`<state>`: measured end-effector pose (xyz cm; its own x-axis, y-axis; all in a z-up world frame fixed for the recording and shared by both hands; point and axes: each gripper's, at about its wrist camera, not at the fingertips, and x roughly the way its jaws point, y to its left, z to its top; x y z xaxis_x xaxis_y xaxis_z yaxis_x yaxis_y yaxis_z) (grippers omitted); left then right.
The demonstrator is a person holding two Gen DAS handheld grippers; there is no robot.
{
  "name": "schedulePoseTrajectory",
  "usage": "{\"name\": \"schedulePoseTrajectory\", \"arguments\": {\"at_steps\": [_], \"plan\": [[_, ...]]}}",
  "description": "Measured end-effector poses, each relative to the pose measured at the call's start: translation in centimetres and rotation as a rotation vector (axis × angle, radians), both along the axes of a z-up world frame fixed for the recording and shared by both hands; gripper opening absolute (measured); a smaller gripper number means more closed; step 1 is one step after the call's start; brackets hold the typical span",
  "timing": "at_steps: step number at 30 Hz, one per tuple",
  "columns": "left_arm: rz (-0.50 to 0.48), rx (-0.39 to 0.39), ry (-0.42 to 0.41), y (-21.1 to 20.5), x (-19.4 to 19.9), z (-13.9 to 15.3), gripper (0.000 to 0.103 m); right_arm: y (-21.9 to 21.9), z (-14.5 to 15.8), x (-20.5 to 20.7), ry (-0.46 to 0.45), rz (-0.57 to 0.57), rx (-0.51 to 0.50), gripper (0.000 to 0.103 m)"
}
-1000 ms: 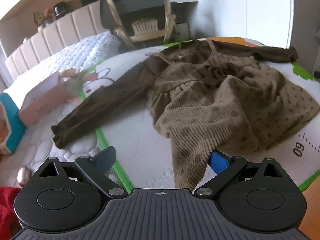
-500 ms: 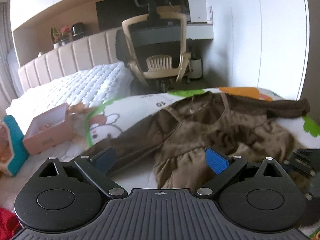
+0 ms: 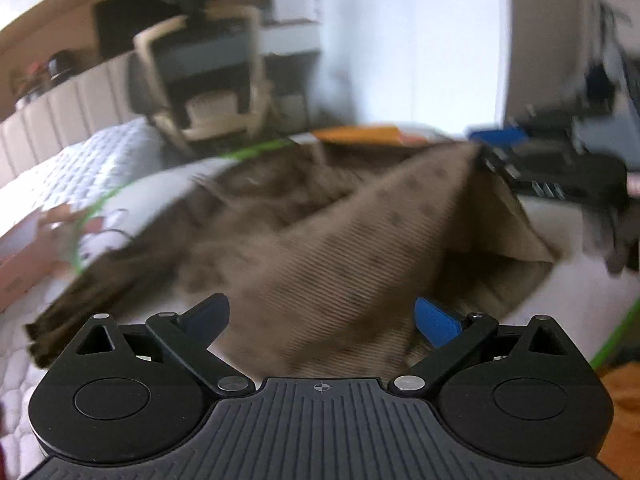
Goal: Fold clothes
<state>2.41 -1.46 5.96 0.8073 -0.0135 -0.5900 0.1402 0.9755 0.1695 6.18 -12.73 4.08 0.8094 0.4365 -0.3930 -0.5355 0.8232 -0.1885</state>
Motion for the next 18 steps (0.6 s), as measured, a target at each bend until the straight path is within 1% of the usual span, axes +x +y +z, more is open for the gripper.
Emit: {"name": "schedulePoseTrajectory", "arguments": {"at_steps": [8,10,14,16,17,18], "plan": [[0.039,0.231,-0.038,-8.2,4.5,-5.7,0.101,0.2,1.7,-0.3,-0.062,0.004,0.053,0.028],[0.078,0.294,-0.031,-8.0,5.5,-6.6,0.101,0.2,1.5,-0.4,-0.059,0.008,0.057,0.028],[0.140,0.315,-0.032,-5.8,5.6,-6.4,0.101,-0.1,1.0,-0.1,-0.038,-0.002,0.049,0.029],[0.172,0.332,-0.054,-4.3,5.4,-5.7,0.102,-0.2,0.2,-0.5,-0.028,0.002,0.010,0.037],[0.189,0.352,-0.076,-3.3,5.2,-5.2,0.102,-0.2,-0.5,-0.7,-0.022,0.007,-0.020,0.047],[0.212,0.376,-0.102,-2.4,5.0,-4.6,0.102,-0.2,-1.2,-1.1,-0.011,0.015,-0.046,0.053]]}}
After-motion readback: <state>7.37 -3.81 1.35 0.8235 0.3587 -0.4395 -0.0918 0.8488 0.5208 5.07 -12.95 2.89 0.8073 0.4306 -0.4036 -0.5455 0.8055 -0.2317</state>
